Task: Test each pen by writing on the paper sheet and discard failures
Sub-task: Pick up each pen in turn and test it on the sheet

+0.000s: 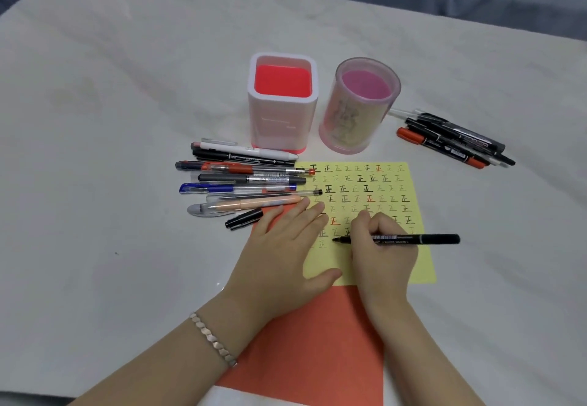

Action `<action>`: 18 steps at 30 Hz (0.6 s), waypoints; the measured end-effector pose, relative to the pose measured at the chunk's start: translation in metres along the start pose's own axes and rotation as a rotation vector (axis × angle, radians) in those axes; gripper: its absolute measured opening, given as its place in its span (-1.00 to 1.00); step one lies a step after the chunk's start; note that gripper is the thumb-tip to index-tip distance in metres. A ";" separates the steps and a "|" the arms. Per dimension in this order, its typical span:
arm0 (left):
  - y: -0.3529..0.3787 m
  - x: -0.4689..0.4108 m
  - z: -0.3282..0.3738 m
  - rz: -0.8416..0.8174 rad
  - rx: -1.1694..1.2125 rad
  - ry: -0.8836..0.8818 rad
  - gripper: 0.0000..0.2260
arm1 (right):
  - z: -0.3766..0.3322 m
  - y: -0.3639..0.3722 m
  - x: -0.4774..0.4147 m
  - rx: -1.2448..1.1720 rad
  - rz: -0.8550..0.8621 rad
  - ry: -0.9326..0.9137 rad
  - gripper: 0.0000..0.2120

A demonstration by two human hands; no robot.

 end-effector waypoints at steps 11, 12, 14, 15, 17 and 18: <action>-0.001 0.000 0.000 0.009 0.017 -0.011 -0.39 | 0.001 0.003 0.000 0.020 -0.013 -0.058 -0.64; -0.001 0.000 0.000 0.012 0.018 -0.009 -0.39 | 0.000 0.003 0.000 0.024 -0.014 -0.064 -0.64; -0.001 0.000 0.000 0.018 0.019 -0.010 -0.39 | 0.000 0.003 0.000 0.031 -0.018 -0.071 -0.64; -0.001 0.000 0.000 0.021 0.020 -0.011 -0.39 | 0.000 0.004 0.000 0.032 -0.023 -0.072 -0.64; -0.001 0.000 0.000 0.024 0.022 -0.009 -0.40 | 0.000 0.005 0.000 0.039 -0.032 -0.077 -0.64; -0.001 0.000 0.000 0.025 0.021 -0.009 -0.39 | 0.000 0.005 0.001 0.045 -0.030 -0.082 -0.64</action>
Point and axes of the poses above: each hand's wrist, its own x-axis away from the middle knuckle, its own y-axis out of the palm, z = x × y, the point moved 5 cm from there along -x, towards the middle knuckle
